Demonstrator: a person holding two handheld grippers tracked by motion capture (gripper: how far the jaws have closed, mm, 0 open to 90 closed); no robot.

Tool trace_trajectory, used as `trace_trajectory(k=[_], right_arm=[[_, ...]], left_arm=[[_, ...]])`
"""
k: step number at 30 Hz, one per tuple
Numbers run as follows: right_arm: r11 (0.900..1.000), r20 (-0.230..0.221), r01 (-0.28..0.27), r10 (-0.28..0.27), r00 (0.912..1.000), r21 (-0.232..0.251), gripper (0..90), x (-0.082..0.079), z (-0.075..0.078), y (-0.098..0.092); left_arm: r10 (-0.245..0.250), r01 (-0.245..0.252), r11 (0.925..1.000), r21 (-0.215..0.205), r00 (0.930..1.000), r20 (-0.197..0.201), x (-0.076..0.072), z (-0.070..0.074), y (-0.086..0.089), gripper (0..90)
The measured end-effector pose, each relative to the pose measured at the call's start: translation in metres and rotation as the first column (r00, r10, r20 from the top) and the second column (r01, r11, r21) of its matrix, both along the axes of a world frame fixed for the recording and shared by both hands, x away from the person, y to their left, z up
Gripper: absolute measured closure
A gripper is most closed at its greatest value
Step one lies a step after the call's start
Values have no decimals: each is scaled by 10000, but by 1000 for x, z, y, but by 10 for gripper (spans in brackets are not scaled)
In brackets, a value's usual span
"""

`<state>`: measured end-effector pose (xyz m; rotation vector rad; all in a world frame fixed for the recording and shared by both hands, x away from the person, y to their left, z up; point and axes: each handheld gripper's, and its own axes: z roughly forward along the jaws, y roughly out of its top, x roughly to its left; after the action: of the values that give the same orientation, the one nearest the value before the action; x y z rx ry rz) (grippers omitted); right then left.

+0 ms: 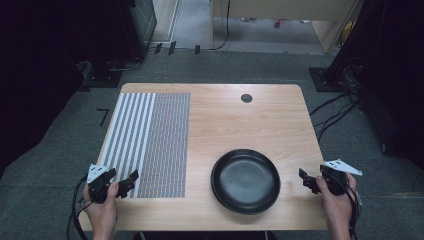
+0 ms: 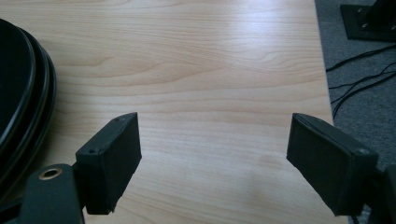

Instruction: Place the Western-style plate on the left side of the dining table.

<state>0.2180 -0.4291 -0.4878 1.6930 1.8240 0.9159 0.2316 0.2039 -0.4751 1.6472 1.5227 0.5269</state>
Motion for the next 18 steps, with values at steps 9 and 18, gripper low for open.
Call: trace_trajectory(k=[9,18], right_arm=[[9989,263,298,-307,9992,357,189,10,6,8],[9891,721,255,-362,9967,1450,221,8,4,10]], left_arm=[[-215,221,9979,-607,9997,103,26,6,-28,135],[-948,958,9939,-553,9953,208,31,-1,-58,135]])
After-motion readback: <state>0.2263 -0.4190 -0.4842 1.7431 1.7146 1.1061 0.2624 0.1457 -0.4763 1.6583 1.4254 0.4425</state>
